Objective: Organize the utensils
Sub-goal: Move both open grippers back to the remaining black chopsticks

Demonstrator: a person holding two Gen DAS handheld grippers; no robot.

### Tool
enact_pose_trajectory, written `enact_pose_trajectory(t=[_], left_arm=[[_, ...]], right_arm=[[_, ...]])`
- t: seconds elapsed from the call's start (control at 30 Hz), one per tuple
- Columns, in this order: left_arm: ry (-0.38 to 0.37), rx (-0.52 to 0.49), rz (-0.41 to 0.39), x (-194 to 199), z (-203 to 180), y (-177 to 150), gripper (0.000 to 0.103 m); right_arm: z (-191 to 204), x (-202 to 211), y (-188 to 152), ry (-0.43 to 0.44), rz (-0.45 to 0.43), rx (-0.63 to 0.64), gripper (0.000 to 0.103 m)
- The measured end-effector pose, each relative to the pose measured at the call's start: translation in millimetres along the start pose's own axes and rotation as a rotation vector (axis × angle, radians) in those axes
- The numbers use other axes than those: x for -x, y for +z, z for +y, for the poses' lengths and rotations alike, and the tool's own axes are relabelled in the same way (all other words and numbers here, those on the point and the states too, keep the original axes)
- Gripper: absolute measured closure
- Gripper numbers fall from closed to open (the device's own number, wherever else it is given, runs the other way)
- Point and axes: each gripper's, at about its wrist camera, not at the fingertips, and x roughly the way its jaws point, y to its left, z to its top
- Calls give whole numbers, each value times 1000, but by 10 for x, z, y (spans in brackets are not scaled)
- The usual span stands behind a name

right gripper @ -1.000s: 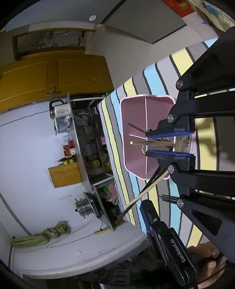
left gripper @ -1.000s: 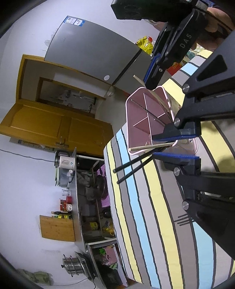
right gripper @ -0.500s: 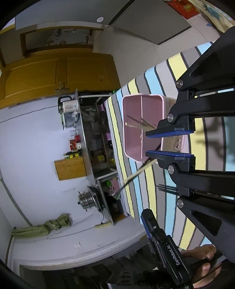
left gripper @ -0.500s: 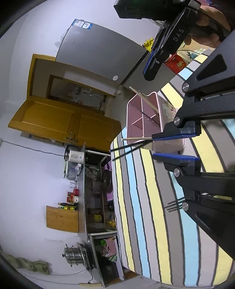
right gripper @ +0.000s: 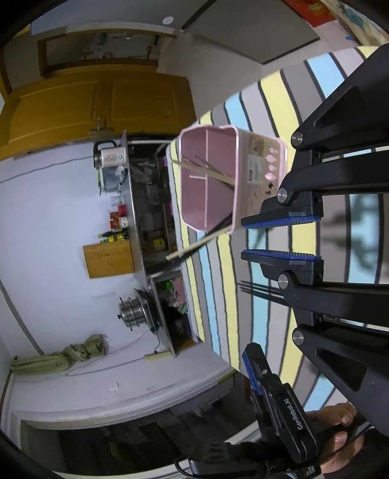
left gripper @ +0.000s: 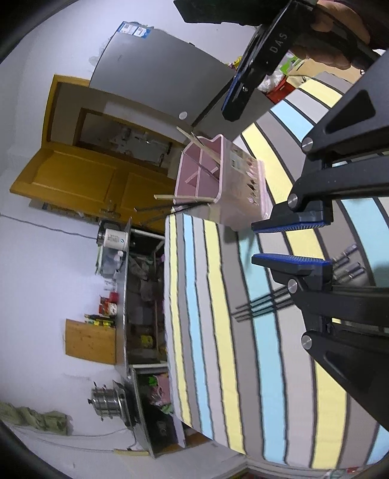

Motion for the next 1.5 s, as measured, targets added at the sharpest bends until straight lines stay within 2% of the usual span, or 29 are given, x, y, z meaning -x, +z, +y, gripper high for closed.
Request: enact_pose_trajectory(t=[0.53, 0.77, 1.07, 1.3, 1.5], left_arm=[[61, 74, 66, -128, 320, -273, 90], [93, 141, 132, -458, 605, -370, 83], [117, 174, 203, -1033, 820, -397, 82], [141, 192, 238, -1346, 927, -412, 82], [163, 162, 221, -1416, 882, -410, 79]], right_arm=[[307, -311, -263, 71, 88, 42, 88], [403, -627, -379, 101, 171, 45, 88], [488, -1069, -514, 121, 255, 52, 88], [519, -1253, -602, 128, 293, 54, 88], [483, -1314, -633, 124, 305, 47, 88]])
